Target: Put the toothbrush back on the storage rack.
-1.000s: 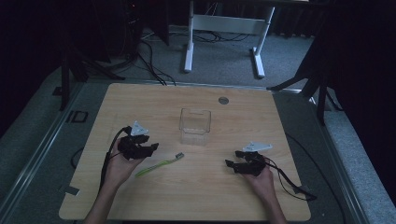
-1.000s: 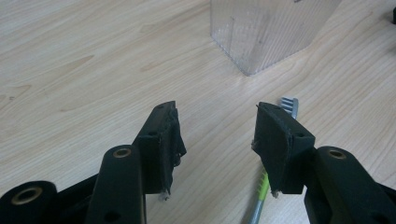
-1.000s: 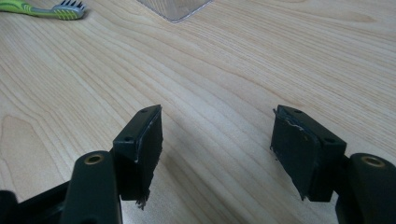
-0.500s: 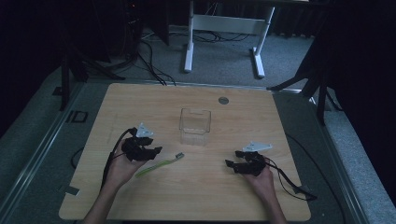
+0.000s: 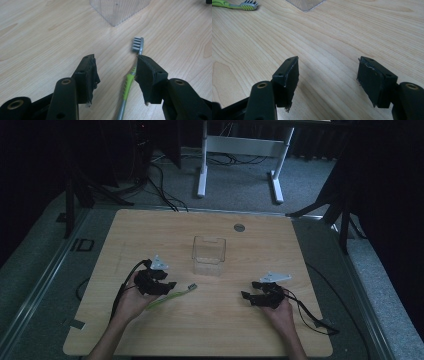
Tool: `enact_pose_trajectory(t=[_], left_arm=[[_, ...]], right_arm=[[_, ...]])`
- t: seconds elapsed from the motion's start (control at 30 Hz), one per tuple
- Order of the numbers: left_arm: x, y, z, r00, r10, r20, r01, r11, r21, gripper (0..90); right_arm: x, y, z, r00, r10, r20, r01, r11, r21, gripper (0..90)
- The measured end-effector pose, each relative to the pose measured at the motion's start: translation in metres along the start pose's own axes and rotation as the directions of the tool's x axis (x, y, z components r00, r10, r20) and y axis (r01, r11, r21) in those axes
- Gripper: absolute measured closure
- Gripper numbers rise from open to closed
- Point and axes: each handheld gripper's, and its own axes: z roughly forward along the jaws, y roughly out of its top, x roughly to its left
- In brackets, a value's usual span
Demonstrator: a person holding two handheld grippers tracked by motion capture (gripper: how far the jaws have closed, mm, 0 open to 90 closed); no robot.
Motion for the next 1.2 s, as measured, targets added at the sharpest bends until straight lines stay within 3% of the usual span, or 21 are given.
enact_pose_trajectory(t=[0.83,1.2], left_arm=[[0.0053,0.0030,-0.0018,0.9997,0.023,0.008,-0.024,0.9989,0.040,49.9],[0.0039,0.0044,0.0011,0.9982,0.044,0.041,-0.047,0.9958,0.079,50.9]], right_arm=[[0.0000,0.0000,0.0000,1.0000,0.001,-0.001,-0.001,1.0000,0.000,33.3],[-0.0002,0.0000,0.0000,1.0000,0.003,-0.002,-0.003,1.0000,0.000,33.2]])
